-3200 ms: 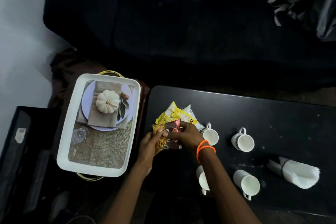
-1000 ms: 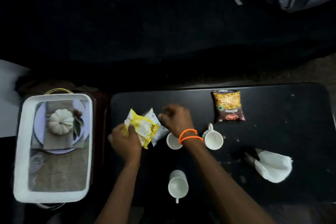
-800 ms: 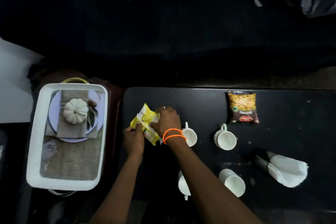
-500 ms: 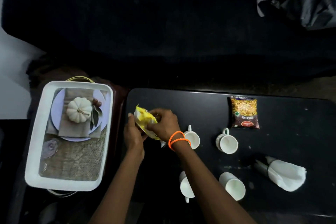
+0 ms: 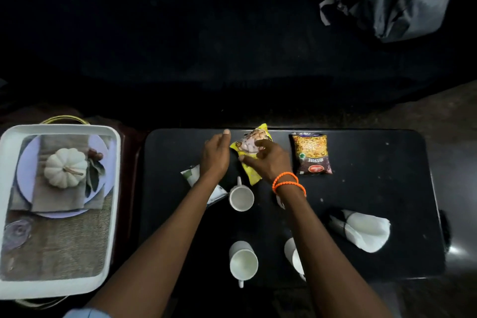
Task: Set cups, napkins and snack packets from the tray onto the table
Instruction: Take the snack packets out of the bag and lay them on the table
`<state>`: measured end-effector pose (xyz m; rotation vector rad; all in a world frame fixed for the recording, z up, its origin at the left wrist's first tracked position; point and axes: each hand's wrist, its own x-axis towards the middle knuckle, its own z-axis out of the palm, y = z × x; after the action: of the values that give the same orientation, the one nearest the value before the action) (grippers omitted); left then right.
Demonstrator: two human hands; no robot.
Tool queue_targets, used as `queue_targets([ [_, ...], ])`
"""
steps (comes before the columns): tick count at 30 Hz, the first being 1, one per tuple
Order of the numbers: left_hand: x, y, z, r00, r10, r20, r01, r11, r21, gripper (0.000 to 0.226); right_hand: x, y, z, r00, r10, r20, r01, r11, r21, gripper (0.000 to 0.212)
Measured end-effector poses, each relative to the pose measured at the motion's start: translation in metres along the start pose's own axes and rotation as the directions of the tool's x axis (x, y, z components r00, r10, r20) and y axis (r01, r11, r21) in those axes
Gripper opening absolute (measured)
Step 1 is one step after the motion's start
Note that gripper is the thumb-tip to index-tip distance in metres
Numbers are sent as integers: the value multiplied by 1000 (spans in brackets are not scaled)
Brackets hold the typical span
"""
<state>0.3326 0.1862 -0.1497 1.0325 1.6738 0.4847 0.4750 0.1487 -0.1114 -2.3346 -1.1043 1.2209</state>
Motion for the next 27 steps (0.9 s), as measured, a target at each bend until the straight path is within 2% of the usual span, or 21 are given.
queue_targets([
  [2, 8, 4, 10, 997, 25, 72, -32, 994, 103, 37, 8, 15, -6, 994, -19, -106, 20, 1000, 8, 50],
  [4, 16, 6, 19, 990, 24, 139, -49, 983, 177, 28, 14, 30, -12, 977, -78, -198, 58, 992, -108, 45],
  [5, 18, 6, 23, 985, 33, 167, -68, 976, 208, 31, 18, 35, -14, 976, -123, -181, 86, 976, -200, 49],
  [7, 17, 9, 31, 971, 93, 222, -143, 964, 222, 41, 23, 42, -12, 982, -183, -45, 156, 924, -350, 63],
  [9, 15, 10, 39, 944, 184, 273, -244, 948, 203, 51, 26, 46, -7, 983, -167, 75, 183, 903, -388, 73],
  [10, 16, 9, 42, 931, 227, 287, -290, 936, 201, 56, 27, 47, -5, 983, -161, 87, 182, 904, -388, 74],
  [12, 18, 7, 43, 921, 278, 274, -343, 912, 227, 64, 27, 48, -3, 984, -175, 11, 166, 910, -379, 70],
  [15, 19, -1, 39, 925, 349, 148, -378, 875, 302, 57, 23, 45, 0, 965, -219, -142, 144, 900, -411, 66],
  [17, 15, -8, 35, 903, 408, 134, -427, 821, 379, 50, 22, 41, 2, 961, -243, -133, 167, 892, -421, 66],
  [18, 14, -11, 34, 888, 424, 179, -459, 790, 407, 49, 22, 39, 3, 963, -246, -109, 182, 893, -412, 64],
  [21, 15, -17, 33, 847, 388, 363, -529, 682, 505, 54, 25, 38, 3, 970, -232, -69, 185, 895, -405, 58],
  [24, 20, -16, 32, 834, 352, 426, -551, 579, 600, 58, 24, 36, 4, 968, -234, -96, 172, 887, -429, 53],
  [27, 23, -15, 30, 810, 369, 457, -587, 514, 626, 60, 23, 33, 7, 967, -217, -131, 136, 881, -453, 50],
])
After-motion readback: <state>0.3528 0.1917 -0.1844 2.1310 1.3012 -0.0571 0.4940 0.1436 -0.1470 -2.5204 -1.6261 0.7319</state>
